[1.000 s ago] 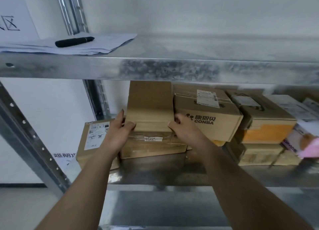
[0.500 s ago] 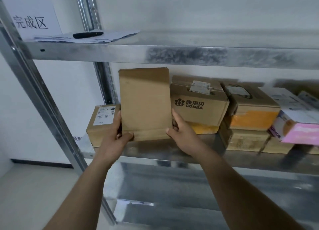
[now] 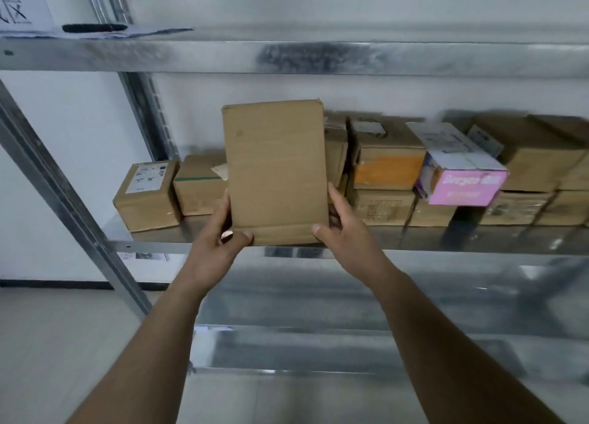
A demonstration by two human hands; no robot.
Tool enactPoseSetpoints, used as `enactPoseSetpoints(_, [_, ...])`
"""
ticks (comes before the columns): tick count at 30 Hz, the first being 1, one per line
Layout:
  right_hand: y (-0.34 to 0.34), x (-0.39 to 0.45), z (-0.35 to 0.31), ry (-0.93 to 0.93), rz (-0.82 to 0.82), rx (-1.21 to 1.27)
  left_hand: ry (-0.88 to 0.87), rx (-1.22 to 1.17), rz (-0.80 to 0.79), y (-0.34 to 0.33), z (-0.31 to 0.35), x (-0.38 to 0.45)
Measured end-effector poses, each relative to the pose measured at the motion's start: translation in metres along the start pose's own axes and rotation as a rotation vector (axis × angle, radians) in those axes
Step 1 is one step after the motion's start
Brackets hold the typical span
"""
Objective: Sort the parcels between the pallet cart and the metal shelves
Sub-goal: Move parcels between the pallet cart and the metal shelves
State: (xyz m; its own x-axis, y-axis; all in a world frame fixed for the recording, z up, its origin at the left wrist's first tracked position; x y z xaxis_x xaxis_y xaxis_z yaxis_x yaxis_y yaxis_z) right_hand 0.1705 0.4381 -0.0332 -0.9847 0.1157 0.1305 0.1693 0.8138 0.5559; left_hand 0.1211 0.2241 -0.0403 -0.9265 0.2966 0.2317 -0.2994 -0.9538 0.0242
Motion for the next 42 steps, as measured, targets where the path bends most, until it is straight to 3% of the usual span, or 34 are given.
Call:
enactPoseSetpoints(13, [0.124,-0.116,0.074,-0.076,0.328,-0.096,-0.053,-0.082,-0.295,-0.171,0.004,-0.021])
enactPoseSetpoints(28, [0.268,-0.241,0.158,-0.261,0.750,-0.133,-0.015,-0.147,-0.776,-0.411,-0.003,-0.018])
enactPoseSetpoints(34, [0.328,-0.274,0.198,-0.447,0.896,-0.178,0.004,-0.161,-1.003,-0.514,-0.006,-0.006])
enactPoseSetpoints(42, [0.407,-0.285,0.245,-0.567,1.052,-0.148,-0.097,-0.176,-1.193,-0.637,0.010,0.024])
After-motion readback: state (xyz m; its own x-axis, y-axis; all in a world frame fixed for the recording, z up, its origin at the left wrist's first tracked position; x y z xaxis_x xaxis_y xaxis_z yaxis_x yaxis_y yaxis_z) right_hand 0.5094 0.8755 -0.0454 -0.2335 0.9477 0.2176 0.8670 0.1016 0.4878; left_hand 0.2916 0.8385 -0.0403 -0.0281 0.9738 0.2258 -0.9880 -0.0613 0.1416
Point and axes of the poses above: each hand's wrist, its own x-axis towards the middle knuckle, its own y-axis out of the back of the hand, z = x × y, the point moved 6 cm from there along x, towards the middle knuckle, and after that the axes turned 12 degrees about -x, right-handed, at the moved point
